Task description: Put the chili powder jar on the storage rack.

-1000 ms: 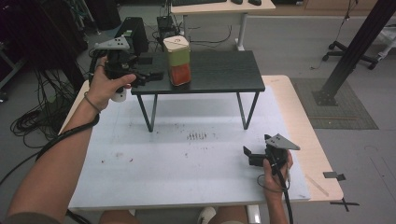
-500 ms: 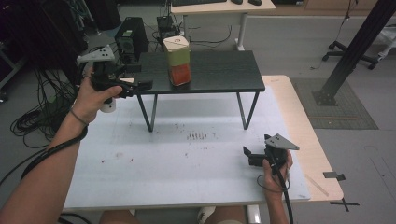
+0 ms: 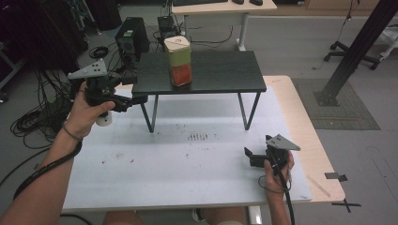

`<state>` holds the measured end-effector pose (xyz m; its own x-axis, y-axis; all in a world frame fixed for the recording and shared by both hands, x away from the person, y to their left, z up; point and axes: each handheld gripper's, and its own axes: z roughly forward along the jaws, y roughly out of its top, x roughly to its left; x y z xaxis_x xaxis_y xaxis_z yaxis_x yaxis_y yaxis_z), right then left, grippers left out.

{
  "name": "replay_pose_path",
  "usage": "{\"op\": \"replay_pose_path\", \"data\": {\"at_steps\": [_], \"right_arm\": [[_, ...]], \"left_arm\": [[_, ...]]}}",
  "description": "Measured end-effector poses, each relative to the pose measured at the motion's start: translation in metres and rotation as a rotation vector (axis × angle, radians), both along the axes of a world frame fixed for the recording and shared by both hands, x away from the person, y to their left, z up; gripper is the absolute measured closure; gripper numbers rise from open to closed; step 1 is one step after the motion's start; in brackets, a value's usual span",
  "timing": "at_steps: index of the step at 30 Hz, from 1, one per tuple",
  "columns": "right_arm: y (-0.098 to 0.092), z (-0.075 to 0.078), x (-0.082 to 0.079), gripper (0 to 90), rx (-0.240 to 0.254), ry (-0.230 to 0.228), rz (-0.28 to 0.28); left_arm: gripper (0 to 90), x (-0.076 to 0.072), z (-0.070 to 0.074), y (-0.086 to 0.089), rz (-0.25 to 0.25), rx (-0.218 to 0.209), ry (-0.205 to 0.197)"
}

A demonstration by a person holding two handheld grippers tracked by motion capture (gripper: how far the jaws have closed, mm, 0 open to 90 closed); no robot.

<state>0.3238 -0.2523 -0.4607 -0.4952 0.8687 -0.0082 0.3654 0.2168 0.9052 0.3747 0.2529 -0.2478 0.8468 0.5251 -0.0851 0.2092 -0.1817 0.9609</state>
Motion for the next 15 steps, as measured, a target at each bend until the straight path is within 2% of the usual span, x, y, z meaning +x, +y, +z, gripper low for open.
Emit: {"op": "replay_pose_path", "data": {"at_steps": [2, 4, 10, 15], "right_arm": [[0.0, 0.0, 0.0, 1.3, 0.0, 0.002, 0.0], [0.0, 0.0, 0.0, 1.3, -0.005, 0.003, 0.002], [0.001, -0.001, 0.001, 1.3, -0.014, 0.01, 0.006], [0.002, -0.001, 0.001, 1.3, -0.021, 0.016, 0.006]], "left_arm": [[10.1, -0.003, -0.005, 0.004, 0.001, -0.021, 0.018], [10.1, -0.007, -0.011, 0.008, 0.01, -0.029, 0.02], [10.1, -0.018, -0.031, 0.019, 0.023, -0.041, 0.036], [10.1, -0.027, -0.042, 0.024, 0.018, -0.055, 0.042]]}}
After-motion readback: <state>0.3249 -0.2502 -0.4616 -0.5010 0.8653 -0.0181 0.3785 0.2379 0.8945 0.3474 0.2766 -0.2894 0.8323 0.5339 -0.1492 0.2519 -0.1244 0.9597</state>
